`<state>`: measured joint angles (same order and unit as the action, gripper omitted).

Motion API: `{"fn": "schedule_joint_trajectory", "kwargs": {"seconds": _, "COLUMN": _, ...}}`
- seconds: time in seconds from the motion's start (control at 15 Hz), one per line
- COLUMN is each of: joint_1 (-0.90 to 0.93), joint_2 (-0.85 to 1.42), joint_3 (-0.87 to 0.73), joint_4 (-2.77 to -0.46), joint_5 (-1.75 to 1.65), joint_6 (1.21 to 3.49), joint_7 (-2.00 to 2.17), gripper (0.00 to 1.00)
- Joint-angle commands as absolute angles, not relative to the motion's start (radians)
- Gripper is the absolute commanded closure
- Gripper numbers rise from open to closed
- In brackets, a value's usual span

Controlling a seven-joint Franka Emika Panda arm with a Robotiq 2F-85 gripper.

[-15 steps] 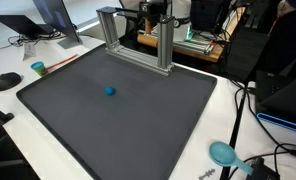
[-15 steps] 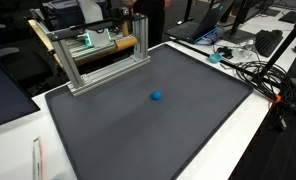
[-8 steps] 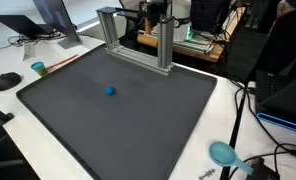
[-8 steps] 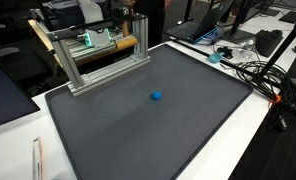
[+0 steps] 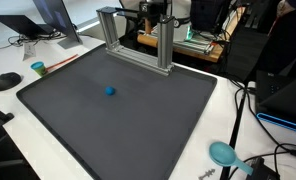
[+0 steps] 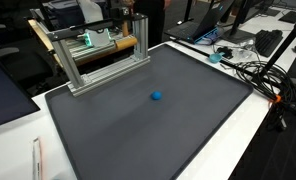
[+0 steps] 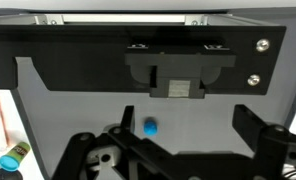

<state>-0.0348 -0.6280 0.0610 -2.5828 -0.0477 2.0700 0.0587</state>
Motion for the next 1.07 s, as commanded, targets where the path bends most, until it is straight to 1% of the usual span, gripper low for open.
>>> {"fn": "schedule_joint_trajectory", "kwargs": {"seconds": 0.0, "joint_1": -0.029, "joint_2": -0.619, "joint_3": 0.059, "joint_4": -2.609, "joint_5": -0.069, "joint_6": 2.124, "joint_7": 0.067, "gripper": 0.00}}
{"fn": "schedule_joint_trajectory", "kwargs": {"seconds": 0.4, "joint_1": -0.034, "joint_2": -0.591, "joint_3": 0.059, "joint_4": -2.641, "joint_5": -0.085, "joint_6": 2.178, "joint_7": 0.062, "gripper": 0.00}}
{"fn": "schedule_joint_trajectory", "kwargs": {"seconds": 1.0, "joint_1": -0.026, "joint_2": -0.581, "joint_3": 0.043, "joint_4": -2.659, "joint_5": -0.084, "joint_6": 2.148, "joint_7": 0.024, "gripper": 0.00}}
